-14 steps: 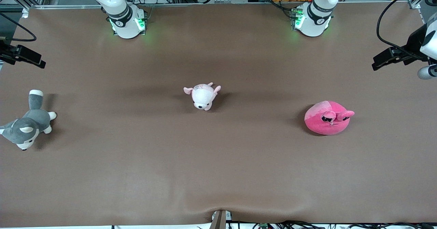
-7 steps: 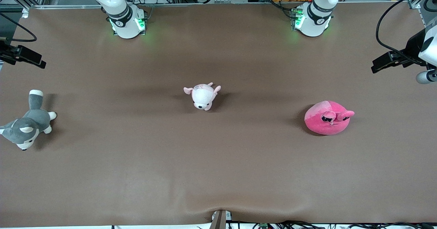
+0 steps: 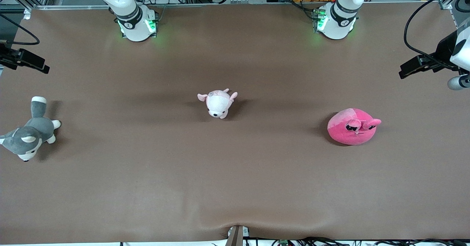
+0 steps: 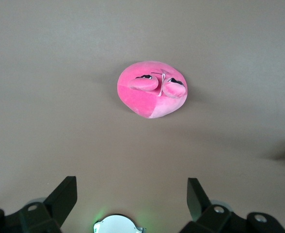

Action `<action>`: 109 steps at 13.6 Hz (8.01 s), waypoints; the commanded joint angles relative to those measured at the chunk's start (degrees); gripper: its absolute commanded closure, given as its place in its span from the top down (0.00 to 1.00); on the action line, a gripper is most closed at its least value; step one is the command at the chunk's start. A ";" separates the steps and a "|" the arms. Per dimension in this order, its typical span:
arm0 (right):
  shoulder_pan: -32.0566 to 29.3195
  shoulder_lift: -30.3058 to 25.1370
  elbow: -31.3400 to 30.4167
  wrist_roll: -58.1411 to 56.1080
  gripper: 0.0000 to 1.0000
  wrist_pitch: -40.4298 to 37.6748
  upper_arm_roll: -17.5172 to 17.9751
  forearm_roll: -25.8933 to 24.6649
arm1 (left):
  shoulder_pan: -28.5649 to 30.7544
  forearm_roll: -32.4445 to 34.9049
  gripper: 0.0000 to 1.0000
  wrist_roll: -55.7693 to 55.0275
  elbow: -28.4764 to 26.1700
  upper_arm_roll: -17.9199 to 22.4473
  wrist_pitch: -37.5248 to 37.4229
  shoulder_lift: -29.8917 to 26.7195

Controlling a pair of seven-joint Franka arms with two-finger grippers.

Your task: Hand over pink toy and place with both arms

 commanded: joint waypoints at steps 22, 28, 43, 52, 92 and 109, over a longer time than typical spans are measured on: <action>-0.96 -0.08 -0.61 -0.64 1.00 1.47 0.32 0.04 | 4.44 -1.34 1.00 -33.77 1.24 0.09 -0.01 5.08; -0.79 0.01 -0.60 -0.47 1.00 2.18 0.32 1.19 | 10.06 -15.04 1.00 -52.86 1.42 0.09 0.60 12.20; -0.17 2.03 -1.31 -0.47 1.00 4.55 0.32 1.19 | 16.40 -29.18 1.00 -57.63 -0.43 0.09 6.40 26.70; 0.35 2.82 -1.22 -0.47 1.00 5.16 0.58 1.27 | 16.48 -30.78 0.90 -56.92 -4.21 0.09 11.15 28.38; 2.29 3.17 -1.04 0.06 1.00 6.13 0.58 1.27 | 16.93 -42.20 0.00 -59.72 4.05 -5.79 5.00 24.61; 3.52 6.07 -0.34 3.21 1.00 7.53 0.67 8.73 | -2.38 -44.07 0.00 -99.79 9.50 -21.54 29.33 20.91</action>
